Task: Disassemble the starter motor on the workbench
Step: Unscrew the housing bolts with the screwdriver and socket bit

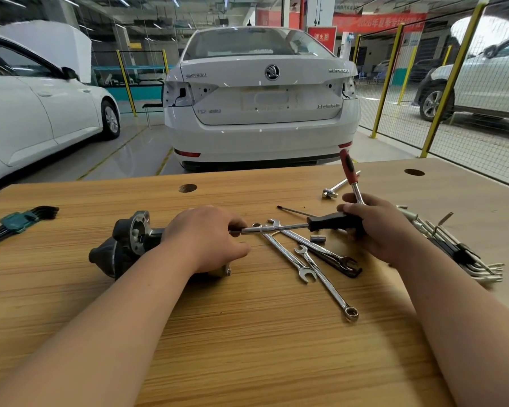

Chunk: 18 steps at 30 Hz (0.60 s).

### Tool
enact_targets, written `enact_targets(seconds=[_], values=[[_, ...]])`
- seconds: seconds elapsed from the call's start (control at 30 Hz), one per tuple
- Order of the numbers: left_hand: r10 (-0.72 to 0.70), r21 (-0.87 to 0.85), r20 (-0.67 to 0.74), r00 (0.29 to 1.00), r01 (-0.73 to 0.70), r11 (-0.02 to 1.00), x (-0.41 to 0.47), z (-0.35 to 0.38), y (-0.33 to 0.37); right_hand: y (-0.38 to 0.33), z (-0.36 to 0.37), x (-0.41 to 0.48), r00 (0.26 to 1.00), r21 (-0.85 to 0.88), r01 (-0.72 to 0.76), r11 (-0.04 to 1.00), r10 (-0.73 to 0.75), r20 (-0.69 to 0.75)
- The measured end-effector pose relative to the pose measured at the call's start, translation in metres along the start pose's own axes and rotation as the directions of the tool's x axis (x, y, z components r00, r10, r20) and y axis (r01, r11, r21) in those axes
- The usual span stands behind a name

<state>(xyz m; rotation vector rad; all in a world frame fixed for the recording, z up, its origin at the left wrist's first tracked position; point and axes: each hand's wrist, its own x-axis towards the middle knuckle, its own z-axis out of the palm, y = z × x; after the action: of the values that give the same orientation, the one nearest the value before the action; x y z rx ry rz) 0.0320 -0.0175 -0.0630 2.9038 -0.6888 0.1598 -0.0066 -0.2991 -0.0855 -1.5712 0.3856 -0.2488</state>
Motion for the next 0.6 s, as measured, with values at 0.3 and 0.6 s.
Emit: enact_targets(seconds=[0.3, 0.6], values=[[-0.013, 0.071, 0.056, 0.998, 0.009, 0.997, 0.0017, -0.0003, 0.0021, 0.0022, -0.0038, 0.0004, 0.996, 0.172, 0.043, 0.984, -0.056, 0.072], [-0.026, 0.090, 0.063, 0.998, 0.021, 0.996, 0.0014, -0.0014, 0.0037, 0.0052, -0.0030, 0.0026, 0.994, -0.244, 0.089, 0.966, -0.102, -0.041]])
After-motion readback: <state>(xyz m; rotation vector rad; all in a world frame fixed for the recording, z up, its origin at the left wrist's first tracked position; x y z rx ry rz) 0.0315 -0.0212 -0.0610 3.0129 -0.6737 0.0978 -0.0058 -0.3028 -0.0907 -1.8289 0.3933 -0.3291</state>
